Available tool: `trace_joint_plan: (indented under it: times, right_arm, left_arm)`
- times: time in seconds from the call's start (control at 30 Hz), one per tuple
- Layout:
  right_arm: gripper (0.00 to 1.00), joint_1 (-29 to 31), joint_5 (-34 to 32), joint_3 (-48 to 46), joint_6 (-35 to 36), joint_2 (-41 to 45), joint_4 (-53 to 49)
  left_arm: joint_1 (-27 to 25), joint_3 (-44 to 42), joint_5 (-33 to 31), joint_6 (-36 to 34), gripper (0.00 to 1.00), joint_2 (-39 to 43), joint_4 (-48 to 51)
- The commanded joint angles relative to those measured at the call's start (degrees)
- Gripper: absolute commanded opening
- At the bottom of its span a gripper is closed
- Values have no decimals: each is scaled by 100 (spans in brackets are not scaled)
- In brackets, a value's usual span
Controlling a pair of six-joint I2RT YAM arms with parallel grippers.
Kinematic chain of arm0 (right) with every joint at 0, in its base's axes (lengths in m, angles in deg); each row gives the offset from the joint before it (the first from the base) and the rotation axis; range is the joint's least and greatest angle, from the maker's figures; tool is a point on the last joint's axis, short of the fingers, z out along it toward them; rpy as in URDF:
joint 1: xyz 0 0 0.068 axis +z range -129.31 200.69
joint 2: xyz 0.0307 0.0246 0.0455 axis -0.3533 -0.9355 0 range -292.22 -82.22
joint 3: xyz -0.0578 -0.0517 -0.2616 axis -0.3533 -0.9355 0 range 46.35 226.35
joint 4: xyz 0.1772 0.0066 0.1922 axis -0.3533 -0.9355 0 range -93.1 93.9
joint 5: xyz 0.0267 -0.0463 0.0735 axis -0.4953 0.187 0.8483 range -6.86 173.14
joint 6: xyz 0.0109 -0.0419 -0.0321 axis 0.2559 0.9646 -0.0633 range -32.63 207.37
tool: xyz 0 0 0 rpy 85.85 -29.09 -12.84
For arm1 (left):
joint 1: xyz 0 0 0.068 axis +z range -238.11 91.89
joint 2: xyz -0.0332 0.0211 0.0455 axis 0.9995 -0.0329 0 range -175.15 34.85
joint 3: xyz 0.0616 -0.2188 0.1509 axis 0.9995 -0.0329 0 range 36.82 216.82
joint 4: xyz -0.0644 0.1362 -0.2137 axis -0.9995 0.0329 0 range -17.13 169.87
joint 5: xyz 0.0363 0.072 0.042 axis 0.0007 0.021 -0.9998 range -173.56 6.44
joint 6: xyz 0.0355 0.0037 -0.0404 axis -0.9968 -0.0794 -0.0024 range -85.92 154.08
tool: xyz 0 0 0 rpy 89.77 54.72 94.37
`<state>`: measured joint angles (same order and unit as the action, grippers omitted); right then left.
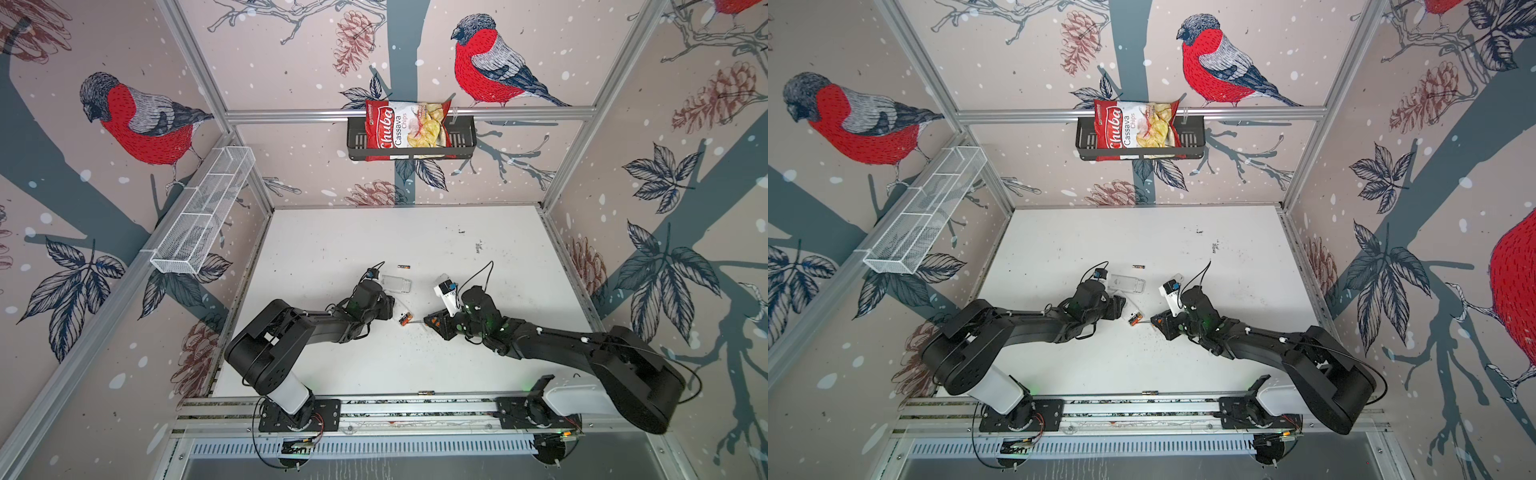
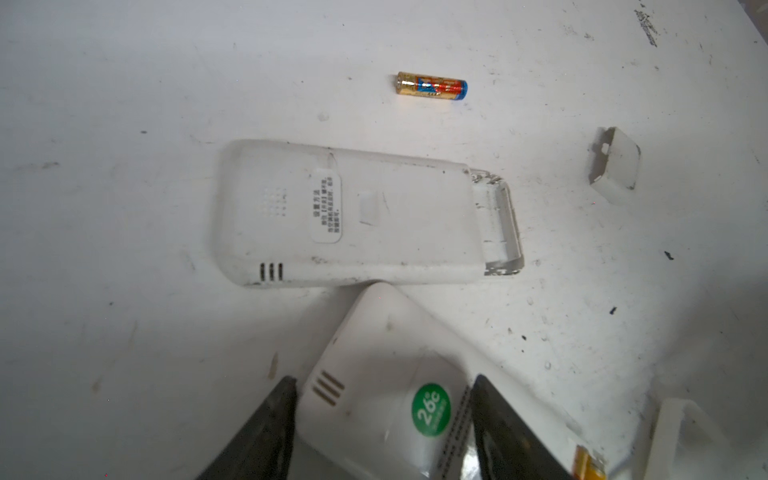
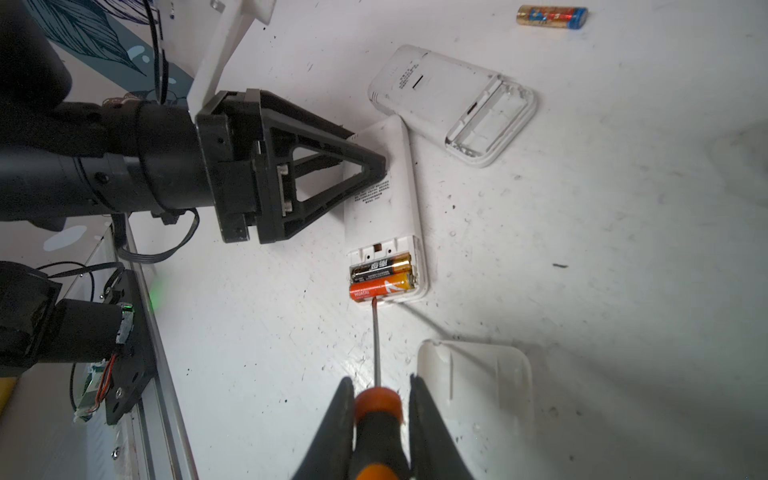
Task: Unload the batteries from the remote control
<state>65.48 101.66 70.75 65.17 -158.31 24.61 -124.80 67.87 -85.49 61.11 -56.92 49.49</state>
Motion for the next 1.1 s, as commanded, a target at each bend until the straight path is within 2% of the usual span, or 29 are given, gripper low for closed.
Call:
trace_joint_plan:
  times: [0.0, 0.6, 1.07]
  right_arm:
    - [0, -6, -260, -14, -34, 63, 133]
    - [0, -45, -253, -219, -29, 612, 55]
    - [0, -25, -170, -263, 30, 455, 58]
  left_arm:
    - [-67, -50, 502, -44, 62, -26, 366]
    - [-60, -88, 518, -4, 57, -17, 362]
    - [-66, -29, 536, 8, 57, -53, 391]
